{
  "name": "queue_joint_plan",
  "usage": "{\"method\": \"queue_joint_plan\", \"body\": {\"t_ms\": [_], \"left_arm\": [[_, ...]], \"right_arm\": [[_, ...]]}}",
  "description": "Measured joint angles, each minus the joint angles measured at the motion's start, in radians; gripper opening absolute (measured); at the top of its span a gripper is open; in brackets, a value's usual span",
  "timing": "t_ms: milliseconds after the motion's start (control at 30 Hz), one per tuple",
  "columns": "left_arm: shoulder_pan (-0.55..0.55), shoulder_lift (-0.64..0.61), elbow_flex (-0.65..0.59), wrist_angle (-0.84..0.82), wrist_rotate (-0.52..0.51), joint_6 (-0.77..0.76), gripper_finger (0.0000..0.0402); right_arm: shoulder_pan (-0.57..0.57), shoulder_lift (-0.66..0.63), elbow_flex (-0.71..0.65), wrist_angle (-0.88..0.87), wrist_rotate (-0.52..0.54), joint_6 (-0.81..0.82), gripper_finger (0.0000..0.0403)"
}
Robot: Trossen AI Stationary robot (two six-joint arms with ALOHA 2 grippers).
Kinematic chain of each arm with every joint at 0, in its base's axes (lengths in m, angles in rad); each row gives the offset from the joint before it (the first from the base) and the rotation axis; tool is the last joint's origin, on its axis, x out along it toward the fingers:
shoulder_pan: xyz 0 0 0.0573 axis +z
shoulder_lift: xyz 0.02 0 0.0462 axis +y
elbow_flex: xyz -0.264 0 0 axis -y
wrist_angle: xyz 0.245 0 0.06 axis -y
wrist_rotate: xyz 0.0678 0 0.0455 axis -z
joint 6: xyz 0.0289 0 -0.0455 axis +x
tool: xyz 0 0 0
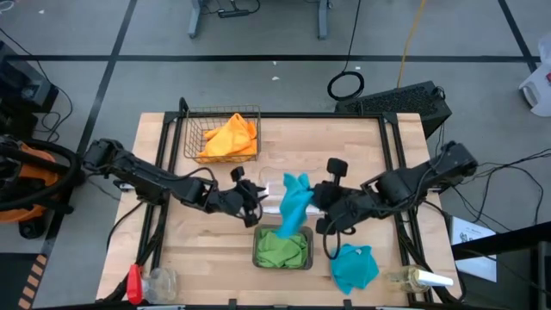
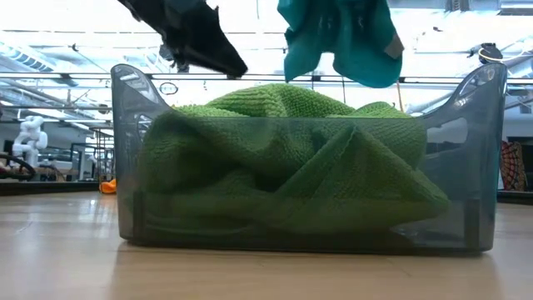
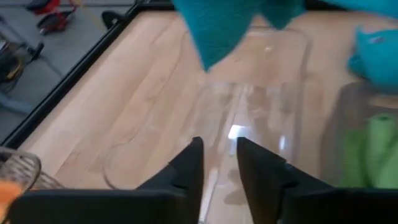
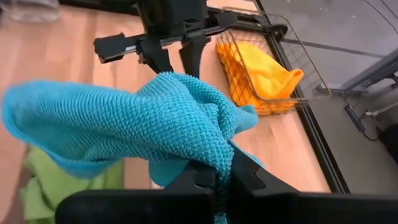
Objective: Sort microfiber towel by color & place in baskets
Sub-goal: Put the top blue towel into the transparent bin
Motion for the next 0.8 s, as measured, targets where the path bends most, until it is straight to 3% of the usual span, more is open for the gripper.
{"method": "queue_joint_plan", "body": {"t_ms": [233, 800], "left_arm": [[-0.059, -0.093, 0.0, 0.012, -0.004, 0.004, 0.015], [-0.102, -0.088, 0.001, 0.229, -0.007, 0.091, 0.0153]], "right_arm": [[0.012, 0.01, 0.034, -0.016, 0.0, 0.05, 0.0], [0.012, 0.012, -0.036, -0.025, -0.007, -0.053, 0.0]]}}
